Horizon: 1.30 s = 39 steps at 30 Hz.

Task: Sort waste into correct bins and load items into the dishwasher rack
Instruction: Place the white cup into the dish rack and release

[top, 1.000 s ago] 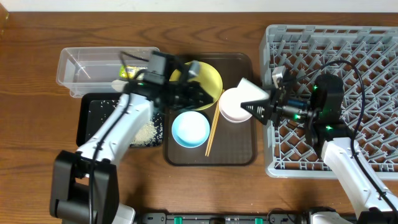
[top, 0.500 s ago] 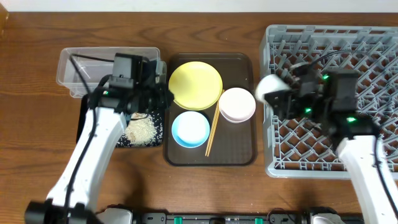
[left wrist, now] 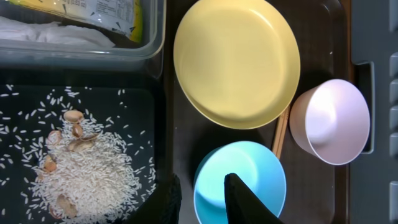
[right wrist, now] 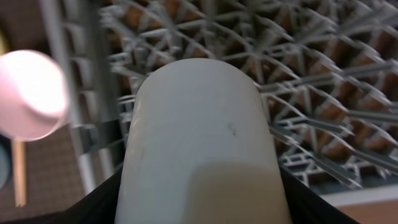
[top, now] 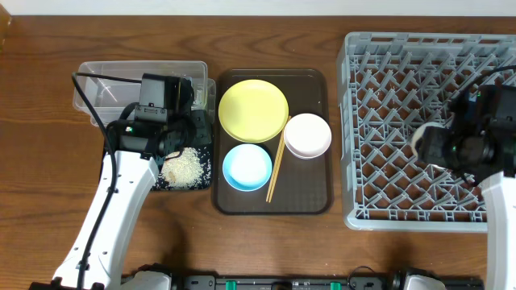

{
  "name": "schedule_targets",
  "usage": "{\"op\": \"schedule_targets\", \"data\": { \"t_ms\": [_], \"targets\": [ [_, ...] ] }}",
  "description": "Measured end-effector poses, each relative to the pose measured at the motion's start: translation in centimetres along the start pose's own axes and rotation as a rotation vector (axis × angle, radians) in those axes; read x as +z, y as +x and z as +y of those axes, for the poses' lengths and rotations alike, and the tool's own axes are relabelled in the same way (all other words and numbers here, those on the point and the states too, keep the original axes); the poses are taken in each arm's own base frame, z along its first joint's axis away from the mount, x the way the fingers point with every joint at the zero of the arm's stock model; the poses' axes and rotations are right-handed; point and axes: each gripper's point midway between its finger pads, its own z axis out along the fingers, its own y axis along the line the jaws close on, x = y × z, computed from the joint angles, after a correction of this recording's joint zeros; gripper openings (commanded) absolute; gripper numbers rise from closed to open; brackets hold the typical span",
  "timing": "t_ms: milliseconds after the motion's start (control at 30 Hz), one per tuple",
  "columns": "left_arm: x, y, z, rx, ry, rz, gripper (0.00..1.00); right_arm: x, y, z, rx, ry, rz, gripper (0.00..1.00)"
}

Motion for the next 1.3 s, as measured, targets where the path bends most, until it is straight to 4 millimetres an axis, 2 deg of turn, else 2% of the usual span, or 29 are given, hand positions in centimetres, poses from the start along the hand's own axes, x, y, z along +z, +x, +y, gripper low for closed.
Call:
{"op": "schedule_targets", "data": {
  "t_ms": [133, 500, 533, 600, 667, 733, 800, 1300],
  "targets": [
    [0.0, 0.0, 0.1, 0.0, -0.003, -0.001, 0.28, 1.9, -0.1, -0.9, 0.018, 0.028, 0.059, 0.01],
    [0.0, 0.0, 0.1, 0.0, -0.007, -0.001, 0.28, 8.2, 0.2, -1.5, 0.024, 0.053, 0.227, 0.04],
    [0.0, 0.0, 0.1, 0.0, -0.007, -0.001, 0.28, 8.6, 0.3, -1.5, 0.024, 0.053, 0.236, 0.1],
    [0.0, 0.1, 0.1, 0.002, -0.008, 0.001, 0.33, 9.2, 0.4, -1.6, 0.025, 0.054, 0.256, 0.28],
    [0.0, 0.1, 0.2, 0.001, -0.009, 0.005, 0.34, 9.7, 0.6, -1.6, 0.025, 0.055, 0.273, 0.42],
    [0.0, 0.1, 0.2, 0.002, -0.009, 0.005, 0.39, 9.9, 0.7, -1.6, 0.026, 0.056, 0.281, 0.78],
    [0.0, 0.1, 0.2, 0.002, -0.009, 0.005, 0.4, 10.0, 0.7, -1.6, 0.027, 0.056, 0.282, 0.99],
    [0.0, 0.2, 0.2, 0.0, -0.011, 0.009, 0.42, 9.8, 0.4, -1.3, 0.027, 0.041, 0.273, 0.99]
  ]
}}
